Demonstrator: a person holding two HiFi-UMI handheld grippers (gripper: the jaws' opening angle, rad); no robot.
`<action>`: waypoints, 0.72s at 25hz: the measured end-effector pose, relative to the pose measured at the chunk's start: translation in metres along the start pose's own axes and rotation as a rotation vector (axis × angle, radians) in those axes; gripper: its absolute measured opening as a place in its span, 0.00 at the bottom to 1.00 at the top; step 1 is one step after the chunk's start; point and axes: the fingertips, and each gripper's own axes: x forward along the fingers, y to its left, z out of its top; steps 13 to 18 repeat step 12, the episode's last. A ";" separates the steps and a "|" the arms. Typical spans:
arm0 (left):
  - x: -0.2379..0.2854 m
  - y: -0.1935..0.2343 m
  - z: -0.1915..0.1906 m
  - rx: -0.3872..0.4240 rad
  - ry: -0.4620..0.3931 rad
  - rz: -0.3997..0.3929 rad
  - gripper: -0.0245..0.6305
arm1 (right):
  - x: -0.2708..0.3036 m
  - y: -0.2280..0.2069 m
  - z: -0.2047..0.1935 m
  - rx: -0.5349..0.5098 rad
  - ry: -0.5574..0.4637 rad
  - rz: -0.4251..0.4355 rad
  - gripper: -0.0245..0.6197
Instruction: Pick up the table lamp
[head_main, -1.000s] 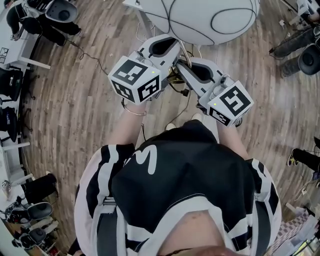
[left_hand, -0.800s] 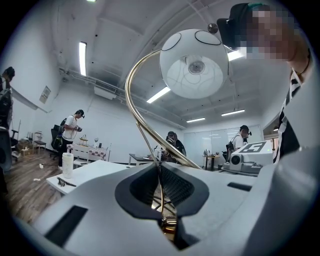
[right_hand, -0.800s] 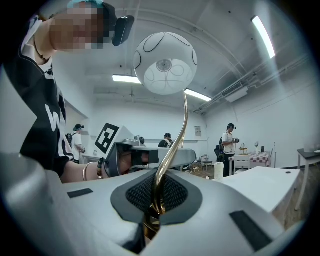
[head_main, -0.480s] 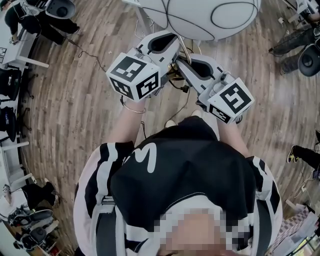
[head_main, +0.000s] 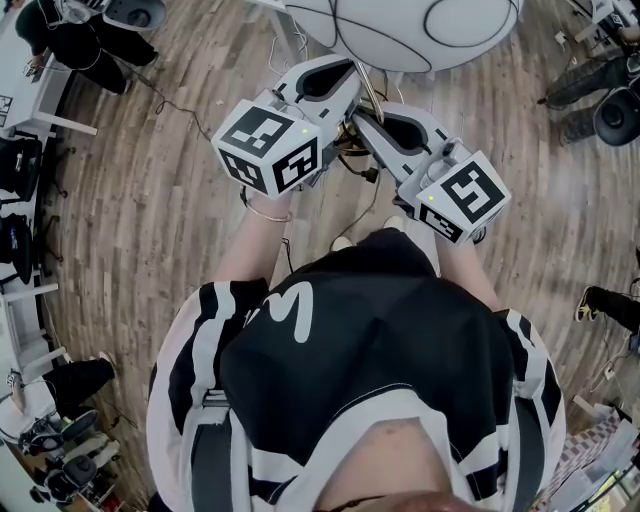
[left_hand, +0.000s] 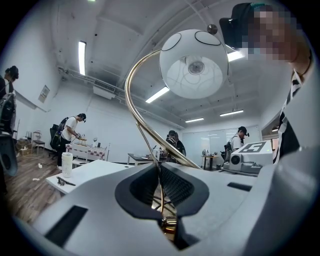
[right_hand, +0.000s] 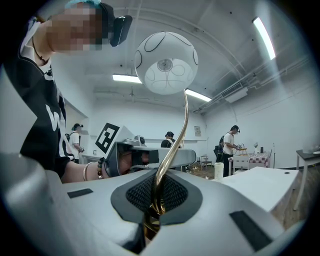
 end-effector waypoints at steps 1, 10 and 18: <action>-0.001 -0.001 0.000 0.002 0.000 0.000 0.07 | 0.000 0.001 0.000 -0.001 -0.002 0.000 0.06; -0.005 -0.002 0.000 0.010 0.001 -0.004 0.07 | 0.000 0.006 0.001 -0.003 -0.011 -0.009 0.06; -0.006 -0.003 -0.001 0.013 0.001 -0.007 0.07 | 0.000 0.007 0.000 -0.005 -0.012 -0.012 0.06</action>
